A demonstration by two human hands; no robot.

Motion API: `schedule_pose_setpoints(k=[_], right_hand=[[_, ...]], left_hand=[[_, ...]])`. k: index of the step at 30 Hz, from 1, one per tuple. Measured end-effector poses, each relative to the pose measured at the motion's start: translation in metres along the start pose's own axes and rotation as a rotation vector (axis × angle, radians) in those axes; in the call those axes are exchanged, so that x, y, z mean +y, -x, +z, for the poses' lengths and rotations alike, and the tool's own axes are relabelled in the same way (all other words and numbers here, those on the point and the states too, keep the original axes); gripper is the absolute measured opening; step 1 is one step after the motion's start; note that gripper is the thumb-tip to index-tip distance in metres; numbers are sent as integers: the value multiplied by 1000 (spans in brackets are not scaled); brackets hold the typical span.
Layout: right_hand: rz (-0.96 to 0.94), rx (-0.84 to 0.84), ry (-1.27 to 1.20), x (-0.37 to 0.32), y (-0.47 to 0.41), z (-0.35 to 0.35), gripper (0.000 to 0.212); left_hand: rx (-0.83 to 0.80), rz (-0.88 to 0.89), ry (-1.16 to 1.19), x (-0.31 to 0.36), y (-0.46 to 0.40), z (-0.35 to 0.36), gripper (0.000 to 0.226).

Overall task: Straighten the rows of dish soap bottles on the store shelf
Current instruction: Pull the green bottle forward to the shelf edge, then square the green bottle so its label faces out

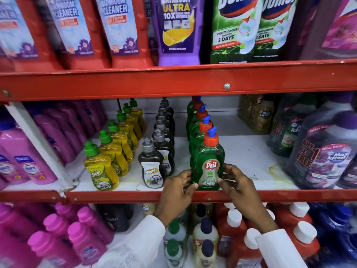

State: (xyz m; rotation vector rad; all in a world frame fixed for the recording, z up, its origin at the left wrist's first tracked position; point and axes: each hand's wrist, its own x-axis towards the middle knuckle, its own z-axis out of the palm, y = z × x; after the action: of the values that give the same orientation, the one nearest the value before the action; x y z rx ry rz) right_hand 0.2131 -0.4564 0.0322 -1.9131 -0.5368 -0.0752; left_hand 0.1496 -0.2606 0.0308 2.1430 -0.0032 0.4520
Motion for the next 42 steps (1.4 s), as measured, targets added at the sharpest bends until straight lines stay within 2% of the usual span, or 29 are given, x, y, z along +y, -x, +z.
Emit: schedule_pose_setpoints(k=[2,4,6,8,10,11,14,16,20,22,28,42], right_hand=[[10,18,-35,-2,3,3,39],[-1,103,-98,-5,11,7,41],[-64,348,-107,-10,22,14,35],[-193,587,-74,-24,36,26,20],[-316,614,-30,-45,49,46,11],[-335,533,-15,-55,52,59,12],[-213,203,55,-71,40,99,29],[-135,95,116,-71,23,118,39],[-108,-13,211,-72,-5,134,43],[-112,-23,229,-74,-7,137,37],[-62,13,199,-70,-2,131,31],[-18,26,172,-67,2,124,30]], left_hand=[[14,17,-4,3,4,-3,40],[97,26,35,9,13,-11,38],[287,53,89,14,26,-25,32],[526,95,98,11,38,-44,27],[680,87,98,0,42,-63,24],[701,60,96,-7,41,-72,28],[557,-55,-24,-28,33,-91,54],[429,-64,-114,-38,27,-97,66],[311,25,-163,-44,20,-104,38],[301,51,-133,-44,21,-107,31],[216,47,35,-54,22,-105,33],[141,28,73,-56,19,-100,36]])
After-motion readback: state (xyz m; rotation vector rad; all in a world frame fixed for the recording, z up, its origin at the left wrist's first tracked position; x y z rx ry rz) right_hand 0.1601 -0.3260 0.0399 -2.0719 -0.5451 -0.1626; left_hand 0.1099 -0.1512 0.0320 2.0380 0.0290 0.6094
